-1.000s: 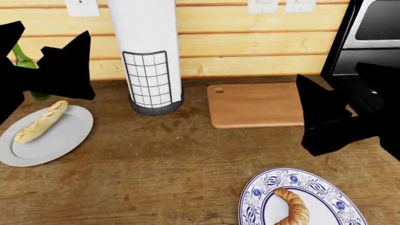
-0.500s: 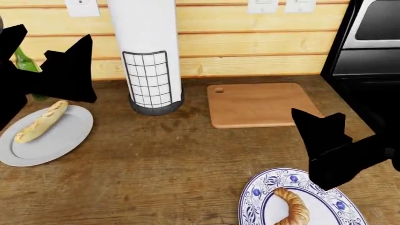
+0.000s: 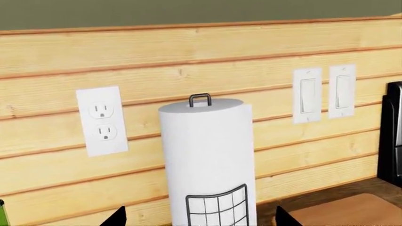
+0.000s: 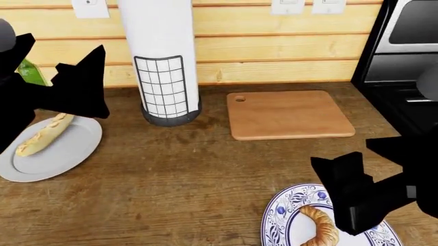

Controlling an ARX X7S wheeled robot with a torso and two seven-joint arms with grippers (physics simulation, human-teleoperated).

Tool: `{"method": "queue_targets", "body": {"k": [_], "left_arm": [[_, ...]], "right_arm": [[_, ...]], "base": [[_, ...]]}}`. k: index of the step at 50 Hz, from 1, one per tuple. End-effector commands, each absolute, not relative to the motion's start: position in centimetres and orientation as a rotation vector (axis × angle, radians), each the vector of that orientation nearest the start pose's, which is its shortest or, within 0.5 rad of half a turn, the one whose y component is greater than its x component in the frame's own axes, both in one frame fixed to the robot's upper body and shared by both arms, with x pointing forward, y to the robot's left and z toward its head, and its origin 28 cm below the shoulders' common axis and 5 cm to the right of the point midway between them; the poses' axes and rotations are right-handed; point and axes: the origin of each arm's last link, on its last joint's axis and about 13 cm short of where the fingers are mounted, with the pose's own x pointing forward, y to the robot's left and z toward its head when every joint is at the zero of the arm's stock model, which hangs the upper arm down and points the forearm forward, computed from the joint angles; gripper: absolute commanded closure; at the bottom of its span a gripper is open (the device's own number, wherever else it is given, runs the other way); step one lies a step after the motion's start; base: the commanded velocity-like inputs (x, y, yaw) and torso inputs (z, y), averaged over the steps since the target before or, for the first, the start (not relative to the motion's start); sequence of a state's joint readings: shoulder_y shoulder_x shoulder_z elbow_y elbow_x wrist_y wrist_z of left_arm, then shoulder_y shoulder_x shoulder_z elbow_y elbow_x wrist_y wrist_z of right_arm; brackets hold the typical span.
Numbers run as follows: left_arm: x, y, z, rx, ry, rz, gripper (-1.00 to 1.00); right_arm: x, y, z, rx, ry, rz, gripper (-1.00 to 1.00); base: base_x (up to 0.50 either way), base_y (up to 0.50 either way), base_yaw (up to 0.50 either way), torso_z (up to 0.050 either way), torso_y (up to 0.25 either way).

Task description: From the different types of pastries on the counter, select a croissant and place it on the cutting board. Then retrieve a jar of jam from the cabinet and place it alongside the croissant on the cutting board.

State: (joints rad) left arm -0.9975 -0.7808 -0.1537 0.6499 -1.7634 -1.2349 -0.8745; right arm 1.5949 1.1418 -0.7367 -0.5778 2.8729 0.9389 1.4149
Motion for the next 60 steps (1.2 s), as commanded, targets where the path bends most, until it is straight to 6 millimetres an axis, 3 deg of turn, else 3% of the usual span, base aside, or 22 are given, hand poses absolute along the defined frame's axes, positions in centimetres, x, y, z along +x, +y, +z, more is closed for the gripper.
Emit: {"method": "queue_targets", "body": {"k": [1, 22, 60], "left_arm": [[18.3, 27.1, 31.1, 0.073, -0.168, -0.189, -1.0], [18.4, 27.3, 31.1, 0.071, -0.167, -0.184, -1.0], [18.7, 27.4, 30.5, 0.08, -0.152, -0.178, -1.0]], "right_arm": [[12.4, -15.1, 34.4, -0.097, 0.629, 0.328, -1.0], [13.6, -14.9, 31.3, -0.145, 0.77, 0.301, -1.0], [16.4, -15.0, 29.4, -0.119, 0.9, 0.262, -1.0]], "base": [[0.0, 0.0, 0.0, 0.0, 0.0], [0.0, 0.0, 0.0, 0.0, 0.0], [0.0, 0.0, 0.0, 0.0, 0.0]]}}
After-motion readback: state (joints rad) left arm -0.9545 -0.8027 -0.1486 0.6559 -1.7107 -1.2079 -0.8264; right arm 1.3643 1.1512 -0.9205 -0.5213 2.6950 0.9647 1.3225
